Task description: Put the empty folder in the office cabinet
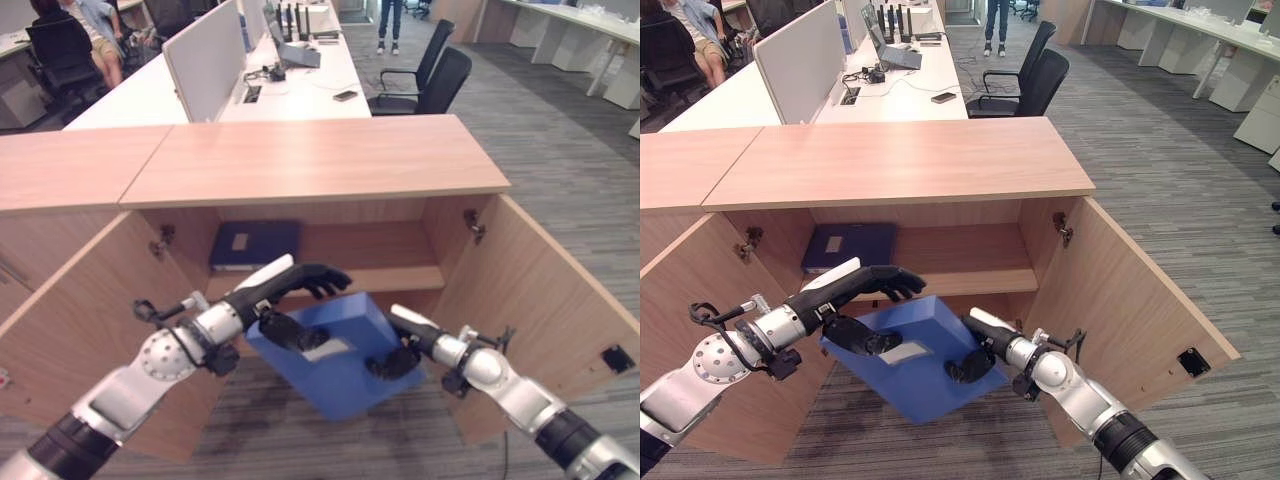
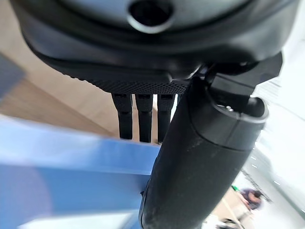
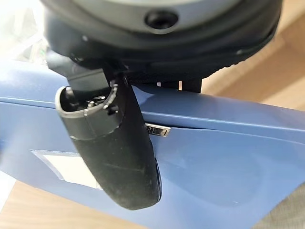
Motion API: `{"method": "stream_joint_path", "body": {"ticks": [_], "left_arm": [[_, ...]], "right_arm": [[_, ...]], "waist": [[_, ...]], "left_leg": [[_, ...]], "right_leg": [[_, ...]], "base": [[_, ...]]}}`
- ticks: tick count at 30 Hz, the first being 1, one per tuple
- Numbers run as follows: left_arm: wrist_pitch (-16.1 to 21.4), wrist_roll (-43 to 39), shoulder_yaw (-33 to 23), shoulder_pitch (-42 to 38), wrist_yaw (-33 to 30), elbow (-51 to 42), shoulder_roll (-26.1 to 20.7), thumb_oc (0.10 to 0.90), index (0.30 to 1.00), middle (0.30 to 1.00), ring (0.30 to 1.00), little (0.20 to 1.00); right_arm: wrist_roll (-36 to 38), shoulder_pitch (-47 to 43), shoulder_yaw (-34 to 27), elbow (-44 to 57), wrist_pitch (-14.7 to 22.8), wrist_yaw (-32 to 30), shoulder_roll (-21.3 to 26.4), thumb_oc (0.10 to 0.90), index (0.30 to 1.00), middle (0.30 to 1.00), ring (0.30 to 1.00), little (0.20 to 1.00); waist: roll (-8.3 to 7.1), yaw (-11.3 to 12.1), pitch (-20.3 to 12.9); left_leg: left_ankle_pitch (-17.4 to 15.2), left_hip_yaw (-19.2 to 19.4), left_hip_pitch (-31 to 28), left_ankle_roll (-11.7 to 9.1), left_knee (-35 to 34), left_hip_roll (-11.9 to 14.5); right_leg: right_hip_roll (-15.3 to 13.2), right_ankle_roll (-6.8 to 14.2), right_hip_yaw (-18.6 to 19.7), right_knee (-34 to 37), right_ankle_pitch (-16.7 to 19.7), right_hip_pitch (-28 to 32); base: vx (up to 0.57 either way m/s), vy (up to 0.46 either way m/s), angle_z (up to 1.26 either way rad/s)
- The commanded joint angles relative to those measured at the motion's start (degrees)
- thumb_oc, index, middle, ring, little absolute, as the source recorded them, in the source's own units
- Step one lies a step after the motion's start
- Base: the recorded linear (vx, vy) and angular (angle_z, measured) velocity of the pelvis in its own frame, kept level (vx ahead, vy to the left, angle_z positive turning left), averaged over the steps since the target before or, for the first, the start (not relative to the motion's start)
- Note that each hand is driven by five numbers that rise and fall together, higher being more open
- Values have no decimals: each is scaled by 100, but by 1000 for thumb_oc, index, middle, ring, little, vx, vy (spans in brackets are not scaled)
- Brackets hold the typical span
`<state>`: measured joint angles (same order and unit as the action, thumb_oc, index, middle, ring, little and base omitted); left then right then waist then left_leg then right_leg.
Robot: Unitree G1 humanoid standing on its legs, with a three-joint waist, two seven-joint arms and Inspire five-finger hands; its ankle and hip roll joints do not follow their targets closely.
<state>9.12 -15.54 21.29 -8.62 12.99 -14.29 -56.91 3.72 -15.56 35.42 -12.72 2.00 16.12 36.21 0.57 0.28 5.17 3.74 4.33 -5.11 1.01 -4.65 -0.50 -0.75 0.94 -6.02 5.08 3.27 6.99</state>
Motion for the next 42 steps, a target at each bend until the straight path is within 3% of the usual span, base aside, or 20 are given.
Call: {"method": "stream_joint_path", "body": {"ticks": [1,4,8,11,12,13,18,20,21,23,25,28,30,33,34,38,42], "left_arm": [[591,-299,-151,-1058,-213,-21,305,800,900,900,900,900],[523,-268,-293,-825,-187,186,291,800,900,900,900,900],[380,-379,-850,-28,-290,658,601,800,900,900,900,900],[157,-393,-1580,948,-533,1401,1448,800,900,900,900,900],[157,-393,-1581,949,-533,1401,1448,800,900,900,900,900],[-7,-442,-1845,1372,-622,1817,1937,800,900,900,900,900],[-418,-505,-1777,1714,-853,3325,3033,800,900,900,900,900],[-488,-386,-1707,1725,-894,3674,3160,800,900,900,900,900],[-623,-305,-1715,1791,-970,4154,3327,800,900,900,900,900],[-676,-230,-1757,1840,-982,4425,3406,800,900,900,900,900],[-772,-283,-1722,1878,-1089,5051,3623,800,900,900,900,900],[-818,-344,-1781,1878,-1093,5467,3759,800,900,900,900,900],[-816,-280,-1806,1845,-1124,5873,3805,800,900,900,900,900],[-820,-259,-1855,1822,-1117,6252,3866,800,900,900,900,900],[-821,-313,-1916,1859,-1115,6373,3903,800,900,900,900,900],[-799,-435,-2067,1996,-1119,6624,4026,800,900,900,900,900],[-793,-463,-2081,2021,-1127,6754,4093,800,900,900,900,900]], "right_arm": [[452,-363,-38,287,485,15,-25,400,300,300,300,300],[467,-118,-198,116,442,31,10,400,300,300,300,300],[297,325,-606,-26,359,11,157,400,300,300,300,300],[-6,785,-1130,-98,279,-9,310,400,300,300,300,300],[-5,785,-1129,-98,278,-9,311,400,300,300,300,300],[-161,973,-1403,-189,226,-41,309,400,300,300,300,300],[-261,1163,-1834,-722,95,-432,24,400,300,300,300,300],[-302,1158,-1887,-826,50,-544,-51,400,300,300,300,300],[-837,1114,-1964,-799,3,-819,20,400,300,300,300,300],[-1223,1100,-2031,-769,-79,-968,116,400,300,300,300,300],[-1208,1170,-2139,-878,-185,-1215,75,400,300,300,300,300],[-1327,1246,-2190,-889,-242,-1237,75,400,300,300,300,300],[-1401,1328,-2232,-870,-262,-1232,131,400,300,300,300,300],[-1468,1445,-2282,-870,-283,-1250,212,400,300,300,300,300],[-1514,1526,-2298,-890,-275,-1264,217,400,300,300,300,300],[-1698,1636,-2250,-955,-273,-1228,165,400,300,300,300,300],[-1724,1698,-2245,-971,-290,-1226,155,400,300,300,300,300]], "waist": [[-141,33,-461],[-123,24,-420],[-71,25,-321],[-53,79,-228],[-53,77,-235],[-48,90,-196],[-20,62,-118],[-16,57,-82],[-62,57,29],[-93,74,104],[-135,115,250],[-139,137,298],[-153,151,292],[-90,160,273],[-11,192,285],[145,272,253],[219,284,241]], "left_leg": [[-575,-159,-123,-420,-36,261],[-555,-192,-115,-427,-36,276],[-467,-236,-31,-456,-36,358],[-333,-289,42,-499,-36,478],[-332,-290,50,-499,-36,478],[-269,-314,69,-512,-36,544],[-139,-360,90,-541,-36,687],[-118,-360,88,-542,-6,721],[-184,-344,289,-543,439,775],[-266,-345,551,-547,929,808],[-99,-319,974,-484,1756,796],[9,-268,1287,-392,2012,728],[-9,-181,1491,-383,1890,621],[213,-47,1646,-457,1368,595],[393,-42,1706,-510,1072,590],[621,-52,1631,-564,503,572],[787,-3,1623,-593,356,577]], "right_leg": [[-416,499,-187,-8,-483,108],[-406,476,-204,-47,-463,99],[-350,392,-209,-390,-573,-160],[-240,286,-245,-534,-714,-271],[-239,286,-246,-533,-712,-278],[-178,229,-253,-561,-771,-313],[-38,110,-247,-624,-902,-365],[-10,75,-214,-687,-951,-382],[-7,16,-159,-793,-1007,-415],[-5,-27,-150,-876,-1051,-443],[15,-152,-150,-944,-1089,-371],[15,-187,-214,-965,-1150,-332],[-21,-173,-249,-988,-1247,-277],[-33,-151,-276,-1054,-1351,-240],[-5,-135,-256,-1142,-1435,-191],[0,-39,-178,-1240,-1624,9],[-54,-4,-103,-1181,-1677,173]], "base": [[14,-45,12],[-2,-65,10],[-22,-69,9],[-2,-118,1],[-5,-110,0],[4,-106,2],[2,-103,6],[-20,-88,8],[-38,-110,7],[-68,-116,0],[-49,-142,-1],[24,-52,2],[94,19,12],[115,60,13],[94,35,11],[197,88,-1],[183,126,-25]]}}
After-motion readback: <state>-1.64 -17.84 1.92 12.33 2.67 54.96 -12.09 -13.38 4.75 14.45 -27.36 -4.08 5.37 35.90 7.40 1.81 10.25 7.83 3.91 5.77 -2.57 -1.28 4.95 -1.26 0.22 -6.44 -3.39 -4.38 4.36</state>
